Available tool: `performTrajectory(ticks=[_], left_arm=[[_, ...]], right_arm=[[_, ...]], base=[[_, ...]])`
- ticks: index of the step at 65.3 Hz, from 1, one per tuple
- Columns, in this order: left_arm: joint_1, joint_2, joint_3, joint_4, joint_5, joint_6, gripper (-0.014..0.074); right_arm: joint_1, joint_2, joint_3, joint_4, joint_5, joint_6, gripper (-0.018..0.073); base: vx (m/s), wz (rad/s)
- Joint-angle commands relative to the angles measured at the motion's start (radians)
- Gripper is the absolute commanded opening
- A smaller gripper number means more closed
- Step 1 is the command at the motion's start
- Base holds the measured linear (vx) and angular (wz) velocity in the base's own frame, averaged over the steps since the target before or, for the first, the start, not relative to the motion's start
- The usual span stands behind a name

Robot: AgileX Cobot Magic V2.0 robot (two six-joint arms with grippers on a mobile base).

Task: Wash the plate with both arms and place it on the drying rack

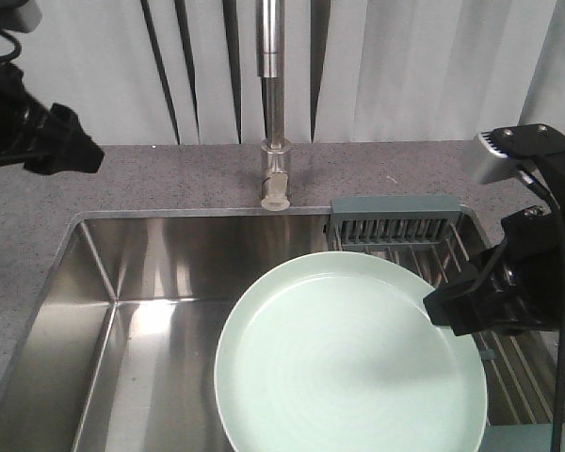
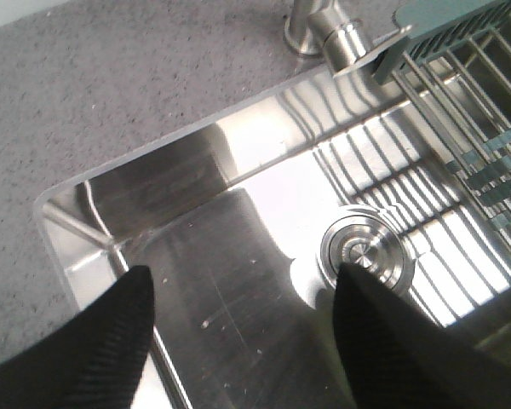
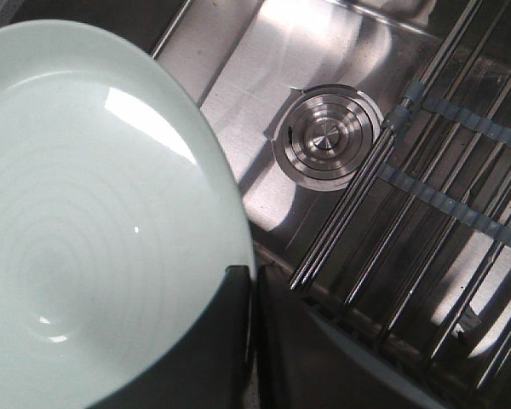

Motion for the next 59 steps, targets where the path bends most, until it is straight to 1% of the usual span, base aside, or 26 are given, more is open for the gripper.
performTrajectory(ticks=[1,6,9,21,31,42,49,59], left_arm=[[0.001,-0.117,0.087,0.031,-0.106,-0.059,0.0432],[0.001,-0.186,0.177,0.054,-0.144,-0.096,0.0432],[0.001,-0.222,0.224,0.056,-0.159,-0.112,0.0432],[0.001,-0.365,0.4,0.056,-0.212,-0.121,0.0432],[0.001,-0.459,0.516,0.054,-0.226,-0.157,0.0432],[0.001,-0.529,0.585,0.054,-0.227,-0.164,0.0432],[0.001,-0.54,0.591,0.053,-0.196,-0.164,0.0432],[0.001,-0.537,0.591,0.053,-0.194,-0.164,0.0432]], right_arm=[[0.0,-0.021,-0.023,0.037,-0.035,-0.01,-0.0008],[0.0,-0.021,-0.023,0.037,-0.035,-0.01,-0.0008],[0.0,-0.021,-0.023,0.037,-0.035,-0.01,-0.0008],[0.0,-0.021,-0.023,0.037,-0.035,-0.01,-0.0008],[0.0,-0.021,-0.023,0.037,-0.035,-0.01,-0.0008],[0.0,-0.021,-0.023,0.037,-0.035,-0.01,-0.0008],[0.0,-0.021,-0.023,0.037,-0.035,-0.01,-0.0008],[0.0,-0.021,-0.023,0.037,-0.035,-0.01,-0.0008]], base=[[0.0,0.0],[0.0,0.0],[0.0,0.0],[0.0,0.0],[0.0,0.0],[0.0,0.0],[0.0,0.0],[0.0,0.0]])
